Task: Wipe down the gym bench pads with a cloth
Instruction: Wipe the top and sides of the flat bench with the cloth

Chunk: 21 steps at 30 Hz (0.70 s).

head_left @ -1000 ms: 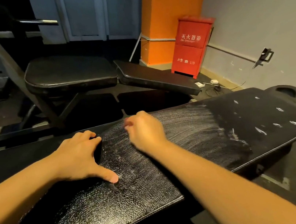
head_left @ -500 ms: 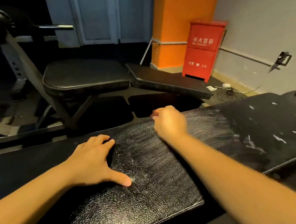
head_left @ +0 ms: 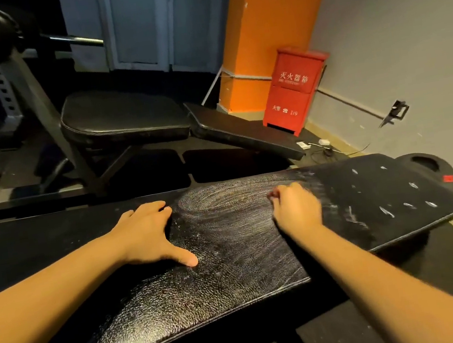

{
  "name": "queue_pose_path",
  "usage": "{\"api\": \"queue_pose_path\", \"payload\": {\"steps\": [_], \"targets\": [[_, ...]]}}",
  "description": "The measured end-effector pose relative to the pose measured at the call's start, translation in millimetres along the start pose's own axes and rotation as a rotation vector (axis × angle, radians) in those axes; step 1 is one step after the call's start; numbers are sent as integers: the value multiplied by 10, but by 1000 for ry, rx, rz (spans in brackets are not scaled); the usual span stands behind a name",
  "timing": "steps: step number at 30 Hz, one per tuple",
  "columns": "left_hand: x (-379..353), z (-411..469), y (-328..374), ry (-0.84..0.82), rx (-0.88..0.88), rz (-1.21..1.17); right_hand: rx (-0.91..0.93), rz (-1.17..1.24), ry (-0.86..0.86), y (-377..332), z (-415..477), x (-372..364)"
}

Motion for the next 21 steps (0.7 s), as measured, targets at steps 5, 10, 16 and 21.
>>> {"api": "queue_pose_path", "payload": {"steps": [5, 10, 16, 21], "targets": [[-26, -78, -17, 46, 14, 2, 374, 207, -173, -1325, -892, -37], [50, -78, 177, 110, -38, -13, 391, 179, -119, -929, -859, 64], [123, 118, 781, 264, -166, -40, 21, 37, -17, 932, -38, 162], [133, 470, 1310, 242, -204, 9, -263, -10, -82, 2027, 653, 172]]}}
Point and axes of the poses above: each hand's wrist, its own z-axis towards the middle knuckle, its own x-axis out of the back of the hand, y = z × x, the point moved 7 cm from there along z, towards the middle knuckle, and after that the axes turned 4 degrees about z, right-handed, at the moved point
